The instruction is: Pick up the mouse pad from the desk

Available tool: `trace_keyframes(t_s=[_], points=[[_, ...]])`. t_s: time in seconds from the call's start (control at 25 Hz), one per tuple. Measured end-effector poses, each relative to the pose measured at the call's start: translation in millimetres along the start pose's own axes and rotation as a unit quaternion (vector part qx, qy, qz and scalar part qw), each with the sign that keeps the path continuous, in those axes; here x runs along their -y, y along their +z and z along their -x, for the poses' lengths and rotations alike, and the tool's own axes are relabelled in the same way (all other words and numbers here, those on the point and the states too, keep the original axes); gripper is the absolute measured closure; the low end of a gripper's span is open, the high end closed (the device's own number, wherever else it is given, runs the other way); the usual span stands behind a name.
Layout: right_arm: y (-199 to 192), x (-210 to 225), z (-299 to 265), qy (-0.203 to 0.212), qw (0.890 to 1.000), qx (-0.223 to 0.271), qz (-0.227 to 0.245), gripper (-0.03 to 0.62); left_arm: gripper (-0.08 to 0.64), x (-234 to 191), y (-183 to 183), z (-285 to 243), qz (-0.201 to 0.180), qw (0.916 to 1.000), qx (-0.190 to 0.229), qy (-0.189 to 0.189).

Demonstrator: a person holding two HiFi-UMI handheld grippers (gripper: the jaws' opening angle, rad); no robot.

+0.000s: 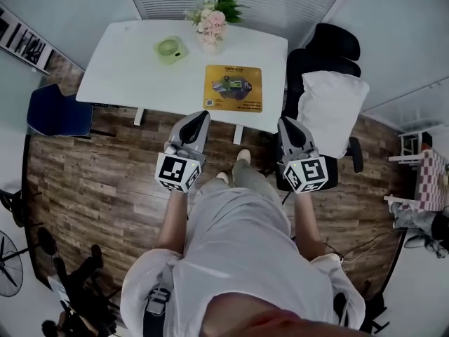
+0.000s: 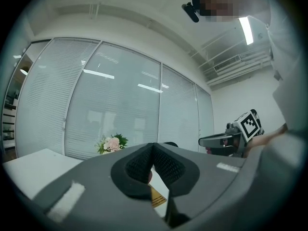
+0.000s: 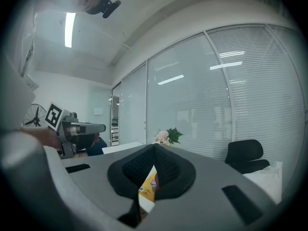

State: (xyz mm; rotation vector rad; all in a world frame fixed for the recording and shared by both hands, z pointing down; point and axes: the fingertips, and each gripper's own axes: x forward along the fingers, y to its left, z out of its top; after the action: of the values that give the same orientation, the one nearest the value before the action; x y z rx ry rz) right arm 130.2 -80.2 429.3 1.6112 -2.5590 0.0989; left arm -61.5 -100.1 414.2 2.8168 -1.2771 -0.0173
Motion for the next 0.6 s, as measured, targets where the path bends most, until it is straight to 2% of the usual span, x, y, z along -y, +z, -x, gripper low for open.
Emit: trace_keyframes(t_s=[0.28,0.6], points=[[-6,41,-47,0.029,1.0,-0.001,-0.005,0.589,0.565,-34,-21,-44,-0.004,0.9983,-0.015,0.056],[-14,109,-100,0.048,0.999,-0.009,-0.009,0.589,0.563,-76,-63,-108,-0.032,0.9915,-0.03,0.122]])
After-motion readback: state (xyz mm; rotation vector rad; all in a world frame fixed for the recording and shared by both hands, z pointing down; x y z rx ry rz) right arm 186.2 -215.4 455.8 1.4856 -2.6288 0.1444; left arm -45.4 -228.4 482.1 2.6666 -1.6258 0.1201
